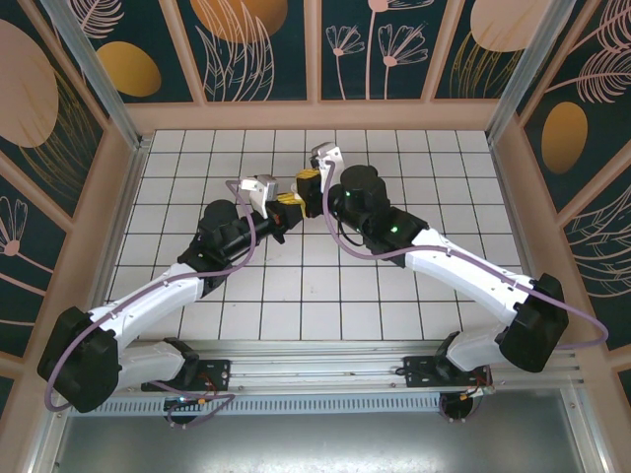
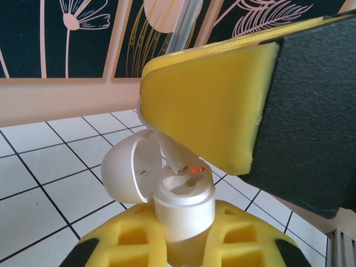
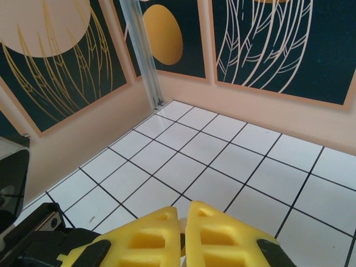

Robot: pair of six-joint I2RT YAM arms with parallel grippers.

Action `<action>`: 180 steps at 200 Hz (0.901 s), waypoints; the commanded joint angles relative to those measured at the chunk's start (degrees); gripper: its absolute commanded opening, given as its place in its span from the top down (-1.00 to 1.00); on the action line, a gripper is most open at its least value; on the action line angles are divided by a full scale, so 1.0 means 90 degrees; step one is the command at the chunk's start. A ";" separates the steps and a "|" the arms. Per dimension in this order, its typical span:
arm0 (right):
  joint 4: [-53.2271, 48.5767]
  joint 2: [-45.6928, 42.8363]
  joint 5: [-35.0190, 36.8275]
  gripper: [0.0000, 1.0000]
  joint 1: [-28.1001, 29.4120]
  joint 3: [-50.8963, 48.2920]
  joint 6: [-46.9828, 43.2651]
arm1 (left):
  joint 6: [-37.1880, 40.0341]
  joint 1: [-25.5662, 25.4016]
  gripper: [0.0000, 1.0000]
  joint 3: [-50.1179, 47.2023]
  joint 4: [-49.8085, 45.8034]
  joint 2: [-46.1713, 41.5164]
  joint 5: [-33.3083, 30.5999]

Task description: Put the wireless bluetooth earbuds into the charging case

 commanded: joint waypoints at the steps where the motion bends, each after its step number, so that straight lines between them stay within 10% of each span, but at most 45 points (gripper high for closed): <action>1: 0.0249 -0.0089 -0.0230 0.86 -0.0001 -0.0221 -0.0208 | -0.0150 -0.0029 1.00 0.0269 0.0254 -0.0085 0.0154; 180: -0.0117 -0.0770 -0.0744 0.86 -0.0067 -0.0707 -0.0364 | -0.0137 -0.0033 1.00 0.0307 0.0382 -0.0262 0.0071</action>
